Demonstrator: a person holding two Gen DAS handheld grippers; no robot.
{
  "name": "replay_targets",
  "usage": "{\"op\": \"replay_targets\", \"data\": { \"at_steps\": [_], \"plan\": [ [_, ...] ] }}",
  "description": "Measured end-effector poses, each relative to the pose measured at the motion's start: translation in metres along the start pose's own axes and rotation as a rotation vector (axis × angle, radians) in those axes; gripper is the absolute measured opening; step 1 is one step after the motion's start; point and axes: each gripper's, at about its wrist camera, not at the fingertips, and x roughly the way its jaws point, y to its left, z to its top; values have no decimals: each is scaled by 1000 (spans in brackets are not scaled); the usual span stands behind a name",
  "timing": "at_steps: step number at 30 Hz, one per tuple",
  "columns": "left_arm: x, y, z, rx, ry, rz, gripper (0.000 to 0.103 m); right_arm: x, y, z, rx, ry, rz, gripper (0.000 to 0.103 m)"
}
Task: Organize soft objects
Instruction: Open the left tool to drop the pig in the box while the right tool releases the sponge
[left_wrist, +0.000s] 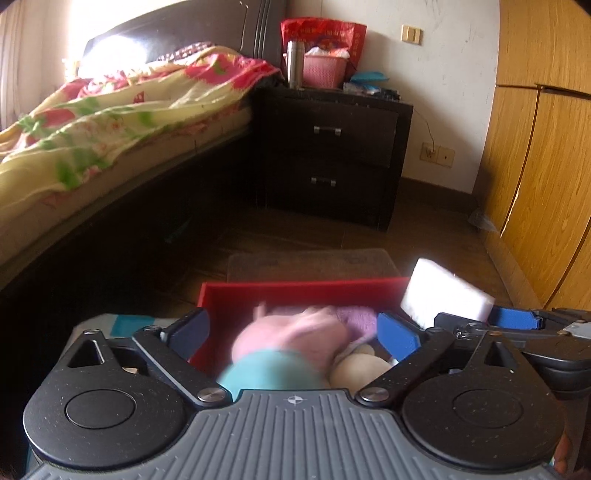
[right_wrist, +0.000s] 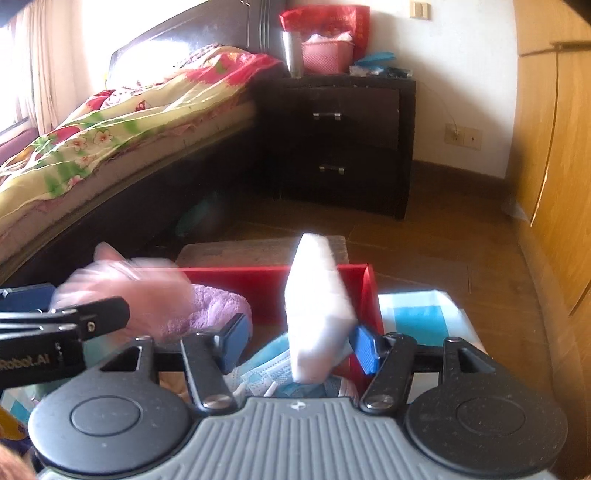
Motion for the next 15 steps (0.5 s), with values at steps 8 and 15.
{"op": "replay_targets", "data": {
  "at_steps": [8,15],
  "plan": [
    [2,-3,-2,5,6,-11,95,-4,-4,5,35,-1,31,38],
    [-2,-5,-1,6,-4,-17,95,-7,-8,7,53,-17,26,38]
  ]
}}
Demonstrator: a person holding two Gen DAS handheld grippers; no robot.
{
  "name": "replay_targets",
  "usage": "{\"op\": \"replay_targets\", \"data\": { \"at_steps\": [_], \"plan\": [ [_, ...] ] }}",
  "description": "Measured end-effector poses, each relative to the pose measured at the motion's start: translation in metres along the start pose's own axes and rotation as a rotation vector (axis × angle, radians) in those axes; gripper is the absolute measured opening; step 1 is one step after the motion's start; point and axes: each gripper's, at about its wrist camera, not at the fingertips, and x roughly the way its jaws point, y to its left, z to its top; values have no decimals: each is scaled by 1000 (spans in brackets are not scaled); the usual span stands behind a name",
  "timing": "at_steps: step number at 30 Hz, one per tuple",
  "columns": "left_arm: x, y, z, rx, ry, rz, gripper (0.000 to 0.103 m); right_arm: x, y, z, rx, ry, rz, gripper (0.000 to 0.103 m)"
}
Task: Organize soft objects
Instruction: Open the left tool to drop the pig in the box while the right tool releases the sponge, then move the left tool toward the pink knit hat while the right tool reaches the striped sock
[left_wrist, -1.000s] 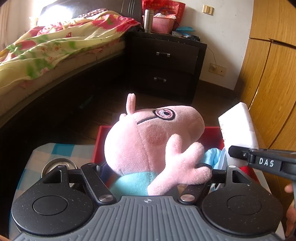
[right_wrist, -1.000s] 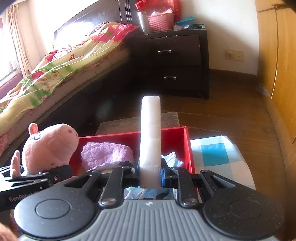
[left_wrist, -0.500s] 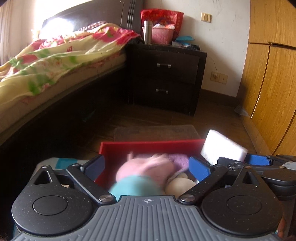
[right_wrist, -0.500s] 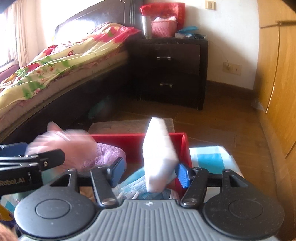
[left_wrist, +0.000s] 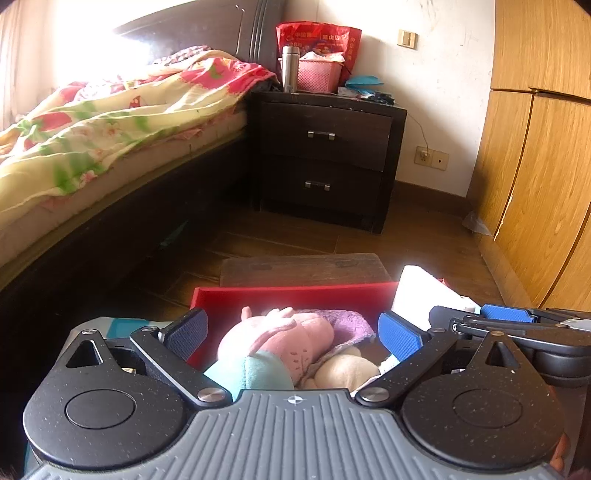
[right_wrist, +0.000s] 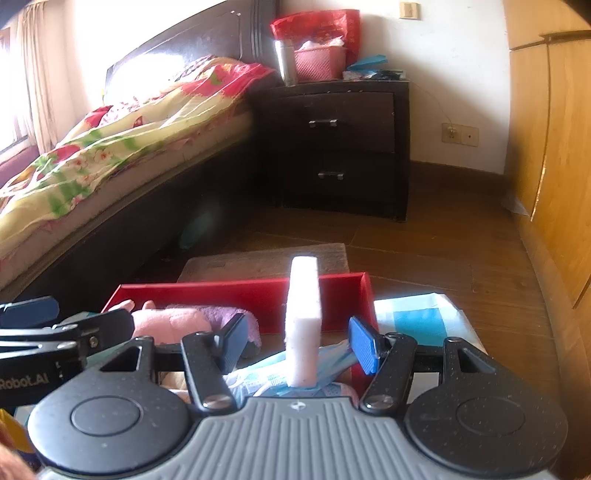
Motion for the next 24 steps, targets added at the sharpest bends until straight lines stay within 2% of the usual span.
{"op": "replay_targets", "data": {
  "at_steps": [11,19,24],
  "plan": [
    [-9,-9,1,27,-5,-9,95,-12,0,4,1,-13,10,38],
    [-34,-19,5,42,-24,-6,95,-42,-3,13,23,-37,12,39],
    [-53,-22,10,45,-44,-10,95,-61,-6,19,63,-44,43,39]
  ]
}}
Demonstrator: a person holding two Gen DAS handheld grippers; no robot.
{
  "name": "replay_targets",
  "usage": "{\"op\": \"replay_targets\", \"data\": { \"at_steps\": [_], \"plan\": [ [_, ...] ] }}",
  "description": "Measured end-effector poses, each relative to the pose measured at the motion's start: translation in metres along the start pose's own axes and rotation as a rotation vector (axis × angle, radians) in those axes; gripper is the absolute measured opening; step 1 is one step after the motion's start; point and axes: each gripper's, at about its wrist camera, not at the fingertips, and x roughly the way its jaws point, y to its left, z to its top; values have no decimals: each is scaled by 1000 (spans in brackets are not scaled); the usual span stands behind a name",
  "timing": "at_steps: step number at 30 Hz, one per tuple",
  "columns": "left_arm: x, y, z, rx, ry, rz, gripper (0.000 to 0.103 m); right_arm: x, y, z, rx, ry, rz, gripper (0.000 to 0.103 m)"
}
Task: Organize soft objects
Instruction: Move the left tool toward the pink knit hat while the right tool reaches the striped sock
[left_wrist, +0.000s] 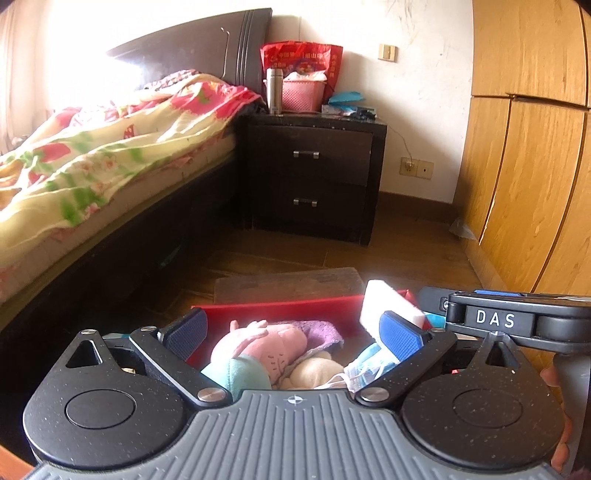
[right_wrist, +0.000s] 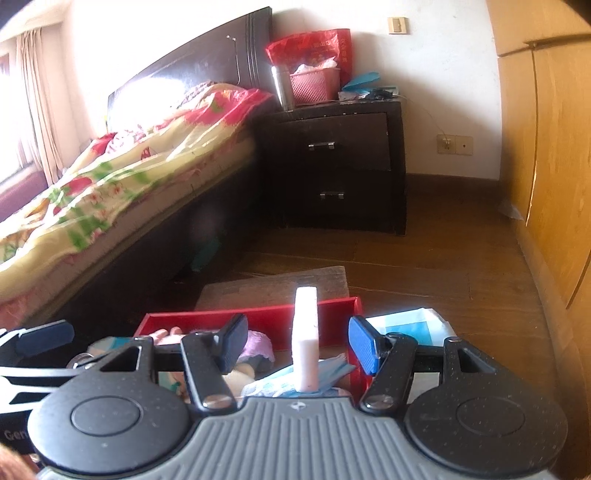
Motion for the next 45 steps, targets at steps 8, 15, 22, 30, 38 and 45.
{"op": "replay_targets", "data": {
  "at_steps": [8,15,22,30,38,45],
  "plan": [
    [-19,-6,-1,14,-12,-5,96,-22,2,1,-9,-16,-9,39],
    [-36,-4,-5,26,4,-14,98,-37,5,-2,-31,-4,-9,41],
    [-51,12,-16,-30,50,-88,98,-52,0,-16,-25,36,1,43],
    [-62,18,-43,-46,143,-116,97,-56,-8,-46,-41,140,-7,43],
    [-89,33,-68,-72,166,-111,97,-45,-8,-92,-114,305,32,48],
    [-85,34,-79,-63,206,-151,97,-18,-9,-111,-153,421,14,48]
  ]
}}
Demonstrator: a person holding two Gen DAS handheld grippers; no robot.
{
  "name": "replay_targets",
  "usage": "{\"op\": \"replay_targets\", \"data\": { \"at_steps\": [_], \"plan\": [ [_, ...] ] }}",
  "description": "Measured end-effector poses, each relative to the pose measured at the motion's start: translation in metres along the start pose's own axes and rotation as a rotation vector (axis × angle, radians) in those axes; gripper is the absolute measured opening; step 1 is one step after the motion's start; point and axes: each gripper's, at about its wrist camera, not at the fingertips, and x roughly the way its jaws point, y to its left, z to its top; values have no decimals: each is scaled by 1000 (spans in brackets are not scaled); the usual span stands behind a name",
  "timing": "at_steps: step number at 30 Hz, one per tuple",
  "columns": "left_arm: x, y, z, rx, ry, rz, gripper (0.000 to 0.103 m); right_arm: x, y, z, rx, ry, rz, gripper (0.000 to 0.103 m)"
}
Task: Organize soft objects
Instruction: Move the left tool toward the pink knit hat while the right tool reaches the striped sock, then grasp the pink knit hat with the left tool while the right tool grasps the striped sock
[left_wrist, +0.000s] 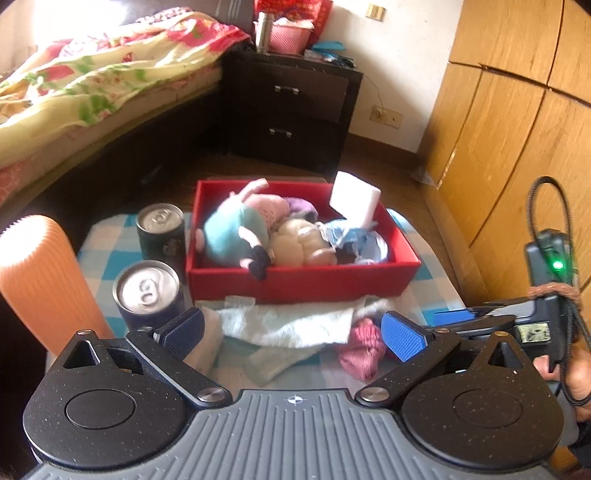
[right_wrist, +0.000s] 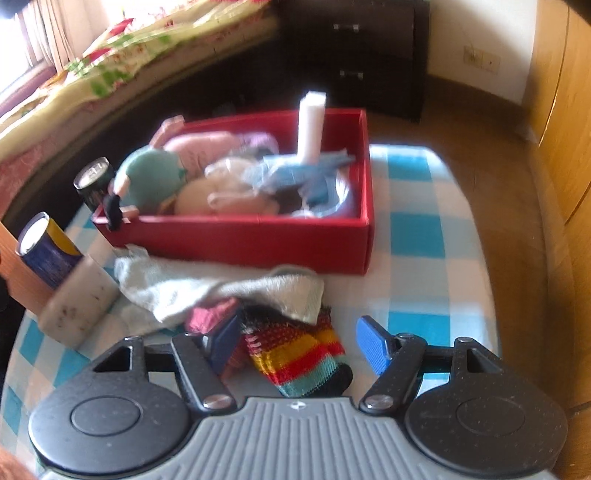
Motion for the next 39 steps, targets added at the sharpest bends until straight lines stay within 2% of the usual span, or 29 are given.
{"op": "replay_targets", "data": {
  "at_steps": [6,7,8,11,14,19,24,28,31,34,38,39],
  "plan": [
    [12,-11,-2,17,39,-51,97,20,5,-10,-42,66,-22,48],
    [12,-11,-1,21,33,-49,97,22,3,-11,-35,78,-18,44],
    [11,-10,-1,16,28,-45,97,23,1,-12,-27,88,-7,32],
    [15,-7,-1,-28,36,-60,97,20,-3,-14,-13,103,24,21],
    [29,-15,-5,-50,80,-108,97,11,-6,-16,1,103,51,10],
    [64,-46,-11,-38,165,-204,97,-5,-15,-23,23,95,50,5],
    [90,-65,-14,-36,194,-260,96,-20,-37,-32,89,83,38,4],
    [111,-65,-21,-64,287,-261,96,-21,-53,-33,132,85,46,4],
    [122,-62,-22,-97,306,-261,95,-20,-61,-30,166,81,63,4],
    [130,-66,-20,-90,303,-241,93,-20,-63,-30,181,80,80,4],
    [138,-73,-19,-41,295,-125,75,-20,-68,-31,190,87,77,4],
    [140,-73,-20,-28,301,-93,74,-20,-70,-31,195,85,80,4]
  ]
}}
